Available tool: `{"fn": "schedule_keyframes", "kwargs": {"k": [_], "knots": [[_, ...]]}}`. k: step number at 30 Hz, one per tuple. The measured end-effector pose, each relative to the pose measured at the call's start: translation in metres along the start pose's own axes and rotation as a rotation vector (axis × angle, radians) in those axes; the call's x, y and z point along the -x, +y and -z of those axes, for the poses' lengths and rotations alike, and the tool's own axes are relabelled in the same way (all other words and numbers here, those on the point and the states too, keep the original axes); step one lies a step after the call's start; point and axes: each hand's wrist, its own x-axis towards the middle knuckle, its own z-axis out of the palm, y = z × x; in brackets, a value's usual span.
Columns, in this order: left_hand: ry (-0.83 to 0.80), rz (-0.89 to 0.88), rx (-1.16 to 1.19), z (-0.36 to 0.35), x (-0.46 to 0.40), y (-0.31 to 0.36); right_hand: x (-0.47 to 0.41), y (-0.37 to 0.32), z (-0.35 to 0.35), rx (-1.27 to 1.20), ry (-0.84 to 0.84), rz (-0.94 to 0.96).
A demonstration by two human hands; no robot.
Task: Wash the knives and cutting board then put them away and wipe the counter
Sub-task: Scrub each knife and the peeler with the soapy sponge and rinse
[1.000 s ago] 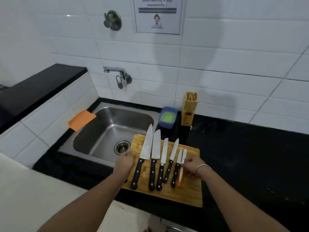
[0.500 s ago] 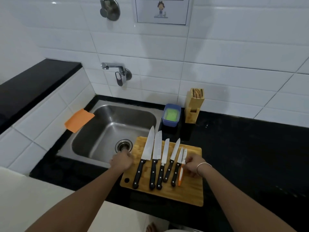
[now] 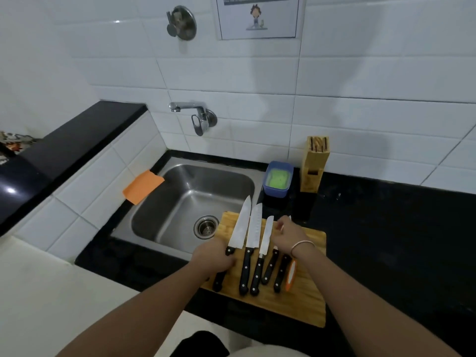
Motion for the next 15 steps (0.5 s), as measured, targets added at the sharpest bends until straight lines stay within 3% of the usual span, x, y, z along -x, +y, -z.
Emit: {"fn": "schedule_keyframes", "kwargs": {"k": [5,10,15], "knots": [[0.025,-0.048,-0.062,0.015,-0.006,-0.024,-0.015,-0.03,-0.03,0.134,-0.062,0.205],[0.136,-0.137,0.001,0.05,-0.034,-0.058,-0.037,-0.077,-0.067,0.526,0.012,0.452],[0.041,-0.193,0.155,0.1,-0.073,-0.097,-0.056,-0.137,-0.11,0.672,-0.012,0.518]]}}
